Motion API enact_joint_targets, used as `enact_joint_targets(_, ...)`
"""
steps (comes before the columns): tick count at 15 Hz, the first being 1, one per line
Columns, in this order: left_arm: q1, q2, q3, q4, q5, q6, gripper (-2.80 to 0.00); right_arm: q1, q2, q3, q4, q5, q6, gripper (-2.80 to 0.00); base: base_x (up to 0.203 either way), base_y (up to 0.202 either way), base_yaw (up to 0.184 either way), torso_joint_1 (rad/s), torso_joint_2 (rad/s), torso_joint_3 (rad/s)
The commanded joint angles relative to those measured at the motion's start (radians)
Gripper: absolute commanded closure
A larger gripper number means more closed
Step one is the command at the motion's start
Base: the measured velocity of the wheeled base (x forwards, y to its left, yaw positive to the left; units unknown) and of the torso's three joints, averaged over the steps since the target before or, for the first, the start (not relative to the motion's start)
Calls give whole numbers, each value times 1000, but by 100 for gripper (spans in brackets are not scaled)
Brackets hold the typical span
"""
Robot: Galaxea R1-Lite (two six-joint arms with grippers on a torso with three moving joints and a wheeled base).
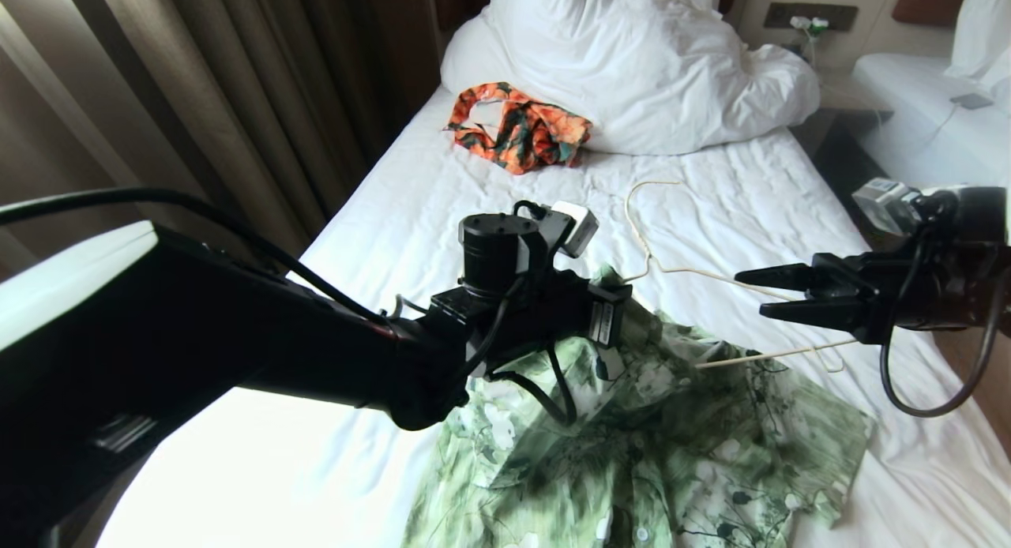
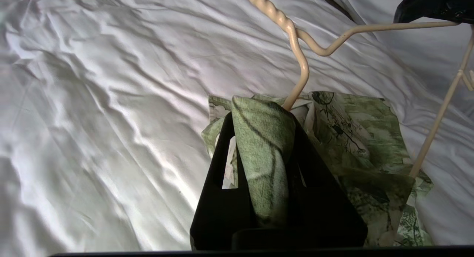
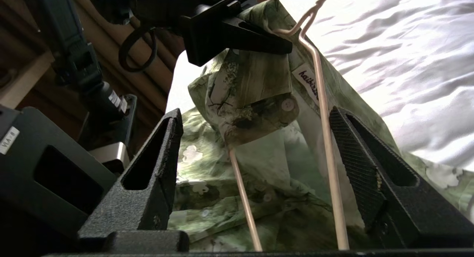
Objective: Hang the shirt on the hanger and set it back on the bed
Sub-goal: Hook the other side of the shirt onto the hanger
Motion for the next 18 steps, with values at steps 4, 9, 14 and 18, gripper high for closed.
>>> enact_joint_targets(4, -15, -112, 70, -2, 19, -20, 0, -14, -233, 47, 49, -272, 200, -280, 0, 0, 0, 0, 0, 0)
enact_joint_targets(9, -43, -184, 86, 31, 60, -33, 0, -21, -307, 37, 49, -539, 414, 0, 0, 0, 0, 0, 0, 0)
enact_joint_targets(14, -63, -236, 131, 52, 63, -42, 0, -8, -308, -24, 95, -662, 522, 0, 0, 0, 0, 0, 0, 0)
enact_joint_targets(18, -86, -287, 149, 99, 63, -71, 0, 63, -267, -180, 508, -882, 477, 0, 0, 0, 0, 0, 0, 0)
